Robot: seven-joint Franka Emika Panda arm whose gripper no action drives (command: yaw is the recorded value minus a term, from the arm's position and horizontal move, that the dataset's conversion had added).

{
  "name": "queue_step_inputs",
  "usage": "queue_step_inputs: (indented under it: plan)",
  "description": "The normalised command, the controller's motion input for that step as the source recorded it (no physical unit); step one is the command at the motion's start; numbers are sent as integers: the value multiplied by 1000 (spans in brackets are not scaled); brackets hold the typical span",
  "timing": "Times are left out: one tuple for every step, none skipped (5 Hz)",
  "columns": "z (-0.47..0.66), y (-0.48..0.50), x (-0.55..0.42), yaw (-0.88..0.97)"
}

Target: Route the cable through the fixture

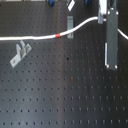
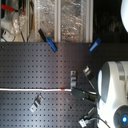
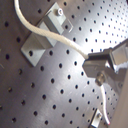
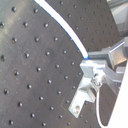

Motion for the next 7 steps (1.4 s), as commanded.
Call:
queue_step_inputs:
  plan:
    - [0,0,0,6]
    - [-2,348,-94,194]
    - [0,6,1,3]
    - [-181,77,16,129]
    - [0,0,0,14]
    - [-297,45,13,97]
    - [-589,38,16,100]
